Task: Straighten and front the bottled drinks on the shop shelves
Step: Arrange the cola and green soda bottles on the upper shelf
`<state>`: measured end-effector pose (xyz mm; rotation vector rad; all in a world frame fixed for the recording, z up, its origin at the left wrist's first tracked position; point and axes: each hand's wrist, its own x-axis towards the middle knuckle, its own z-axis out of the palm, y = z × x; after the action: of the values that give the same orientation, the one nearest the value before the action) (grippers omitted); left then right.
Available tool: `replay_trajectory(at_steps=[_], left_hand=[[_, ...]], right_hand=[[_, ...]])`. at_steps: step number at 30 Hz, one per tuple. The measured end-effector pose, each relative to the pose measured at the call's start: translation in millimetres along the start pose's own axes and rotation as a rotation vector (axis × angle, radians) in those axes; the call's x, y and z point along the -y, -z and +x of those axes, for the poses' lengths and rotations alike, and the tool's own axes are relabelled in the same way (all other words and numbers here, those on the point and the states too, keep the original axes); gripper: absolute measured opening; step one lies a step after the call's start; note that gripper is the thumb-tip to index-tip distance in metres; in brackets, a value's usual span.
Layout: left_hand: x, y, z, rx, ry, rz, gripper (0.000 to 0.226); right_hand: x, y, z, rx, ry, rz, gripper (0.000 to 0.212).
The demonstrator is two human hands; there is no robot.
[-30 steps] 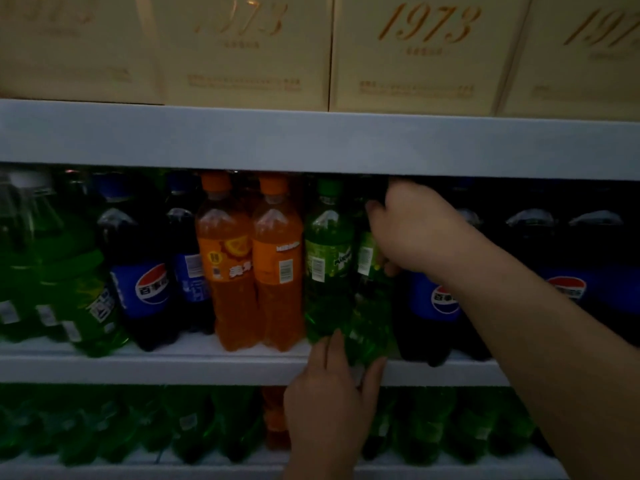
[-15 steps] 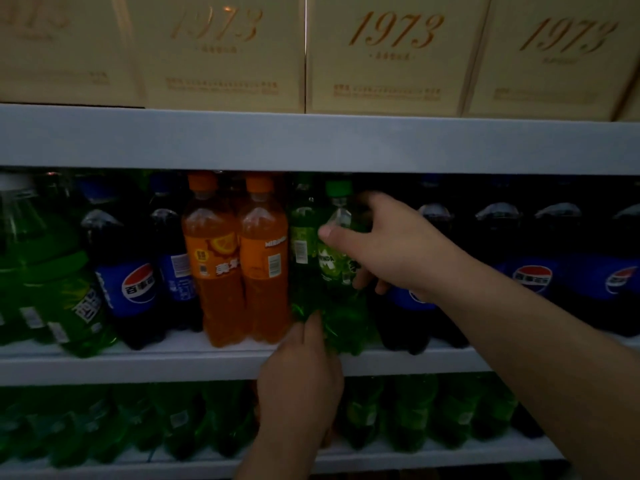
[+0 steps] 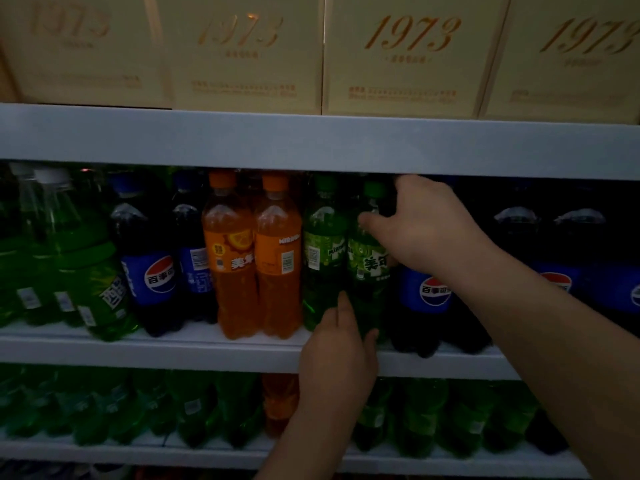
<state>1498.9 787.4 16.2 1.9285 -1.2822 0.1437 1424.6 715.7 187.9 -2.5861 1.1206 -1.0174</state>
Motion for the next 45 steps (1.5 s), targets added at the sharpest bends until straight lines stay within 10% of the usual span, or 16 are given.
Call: replay_trajectory(at_steps=[10,15,23,39,45], left_hand=[[-0.4,-5.9,-0.4,-0.084,-0.013,0.005,0.049],[13.8,6.7,-4.4,-0.128,-0.075,0.003,0.033],[41.8,24.6,-4.3,-0.363,-0.023,0.012,0.026],[32.3,18.9,8.7,-0.487,-0.011,0.023,0.068],[29.4,17.1,7.8,-0.429,-0.030,0.069,0.068]], right_hand=[[-0.5,-7.0,-3.5,-0.025,-0.007,-0.065,0.037],[6.7,-16.2,-33.5,-0.215,0.266,-0.298,0.032],[35.6,-38.8,5.5,0.144,0.027,0.275,0.032],[42.4,-48.0,9.4,-0.104,0.036,0.121,0.036],[25.9,-37.1,12.3,-0.021,0.019,0.456,0.033]])
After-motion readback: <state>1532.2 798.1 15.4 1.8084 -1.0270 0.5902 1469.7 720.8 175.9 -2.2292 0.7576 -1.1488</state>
